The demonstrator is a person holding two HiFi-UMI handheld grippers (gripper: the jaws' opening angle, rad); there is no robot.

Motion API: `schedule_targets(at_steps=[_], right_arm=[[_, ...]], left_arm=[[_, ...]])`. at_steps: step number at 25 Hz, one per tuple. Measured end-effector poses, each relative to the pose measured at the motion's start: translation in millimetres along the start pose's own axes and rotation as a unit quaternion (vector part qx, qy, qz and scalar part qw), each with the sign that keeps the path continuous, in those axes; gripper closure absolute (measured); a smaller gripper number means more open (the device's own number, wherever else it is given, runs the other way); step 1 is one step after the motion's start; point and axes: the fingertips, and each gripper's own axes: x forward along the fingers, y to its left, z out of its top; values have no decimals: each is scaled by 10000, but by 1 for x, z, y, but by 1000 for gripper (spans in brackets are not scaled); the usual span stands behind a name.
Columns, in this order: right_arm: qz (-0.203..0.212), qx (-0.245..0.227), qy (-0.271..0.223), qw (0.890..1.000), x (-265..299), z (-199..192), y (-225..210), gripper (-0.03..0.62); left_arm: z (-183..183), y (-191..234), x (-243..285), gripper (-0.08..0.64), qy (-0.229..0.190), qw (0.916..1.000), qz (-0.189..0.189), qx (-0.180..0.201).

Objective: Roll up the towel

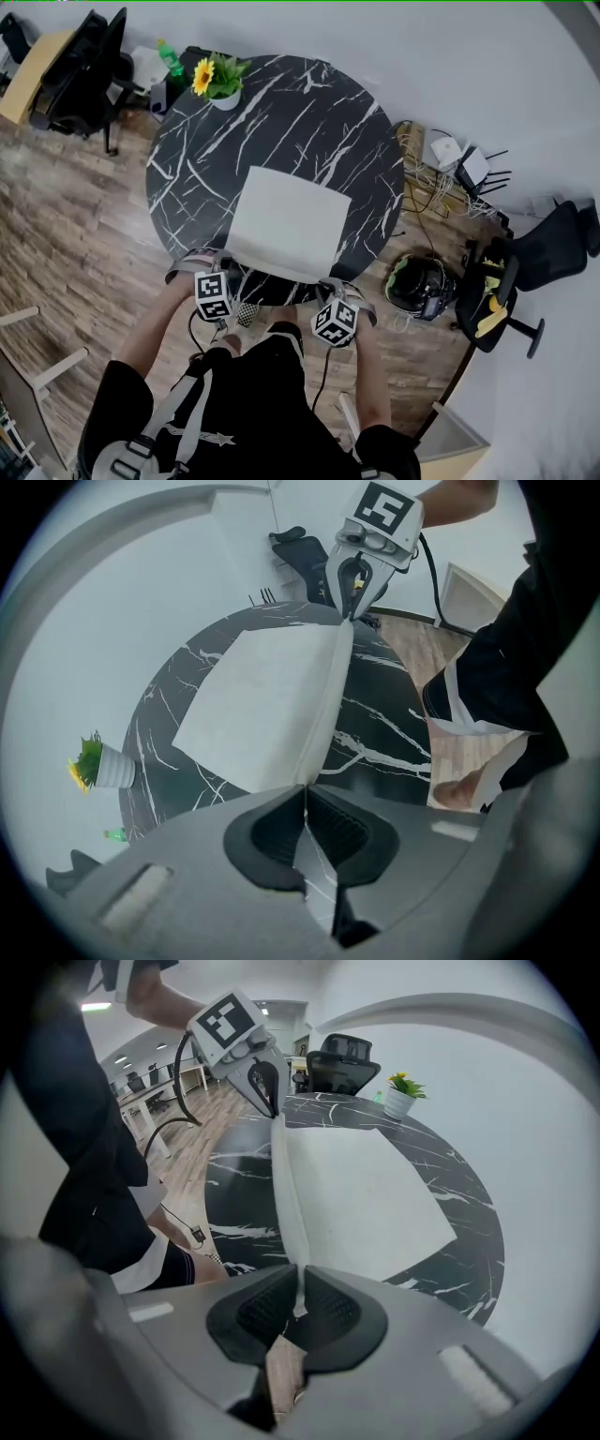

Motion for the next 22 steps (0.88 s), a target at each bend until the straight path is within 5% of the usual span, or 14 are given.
schedule_targets(at_steps=[22], right_arm=[[-94, -81, 3, 9999, 21, -3, -26, 537]], left_arm=[[0, 15, 32, 519, 245, 9996, -85, 133]])
